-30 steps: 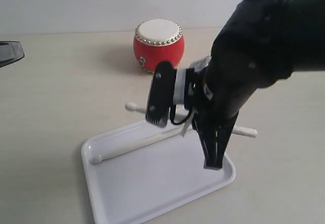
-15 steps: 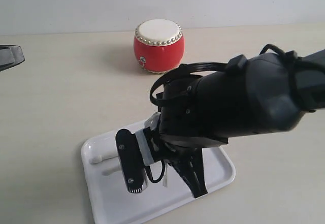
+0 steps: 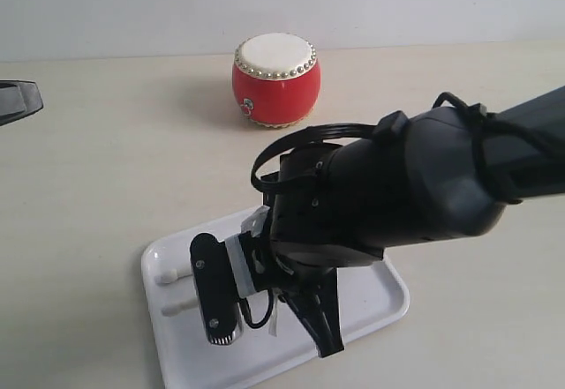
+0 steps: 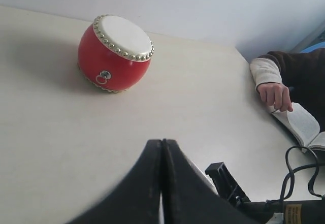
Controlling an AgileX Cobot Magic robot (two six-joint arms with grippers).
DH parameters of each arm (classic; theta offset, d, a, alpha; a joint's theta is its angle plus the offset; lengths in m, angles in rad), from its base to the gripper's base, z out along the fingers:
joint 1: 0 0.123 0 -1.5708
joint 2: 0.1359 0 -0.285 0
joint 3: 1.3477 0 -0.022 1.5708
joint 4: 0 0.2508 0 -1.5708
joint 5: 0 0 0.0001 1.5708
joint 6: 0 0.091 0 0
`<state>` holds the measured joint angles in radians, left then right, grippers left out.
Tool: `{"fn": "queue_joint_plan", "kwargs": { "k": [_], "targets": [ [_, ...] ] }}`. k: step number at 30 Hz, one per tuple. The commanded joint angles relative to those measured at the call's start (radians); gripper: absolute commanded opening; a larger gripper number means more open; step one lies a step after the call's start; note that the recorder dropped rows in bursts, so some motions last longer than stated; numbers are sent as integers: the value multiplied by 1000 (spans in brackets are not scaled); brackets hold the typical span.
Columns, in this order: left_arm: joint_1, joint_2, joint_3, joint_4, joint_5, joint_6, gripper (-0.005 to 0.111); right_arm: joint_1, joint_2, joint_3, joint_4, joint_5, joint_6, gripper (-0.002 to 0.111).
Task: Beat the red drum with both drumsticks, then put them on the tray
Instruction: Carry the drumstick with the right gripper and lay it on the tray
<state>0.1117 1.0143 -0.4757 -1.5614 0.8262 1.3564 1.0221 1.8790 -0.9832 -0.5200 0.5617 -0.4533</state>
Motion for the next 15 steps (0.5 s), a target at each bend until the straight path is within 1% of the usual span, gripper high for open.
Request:
{"fn": "queue_joint_plan", "kwargs": {
  "k": [1,7,10,11,12,14,15],
  "targets": [
    [5,-2,-7,-4,5,-2,0,2,4,4,17,-4,-5,29],
    [5,-2,-7,-4,5,-2,0,2,4,4,13,7,-5,35],
    [5,-2,-7,11,0,0,0,2,0,-2,10,86,26,34],
    [5,-2,-7,19,-3,0,0,2,-9,-5,8,109,63,32],
    [5,-2,-7,35,-10,0,0,2,-23,-5,5,128,126,27],
    [5,-2,-7,65,-17,0,0,-7,-66,1,-6,159,284,13],
    [5,-2,-7,76,-17,-2,0,-13,-97,6,-13,172,391,4]
  ]
}}
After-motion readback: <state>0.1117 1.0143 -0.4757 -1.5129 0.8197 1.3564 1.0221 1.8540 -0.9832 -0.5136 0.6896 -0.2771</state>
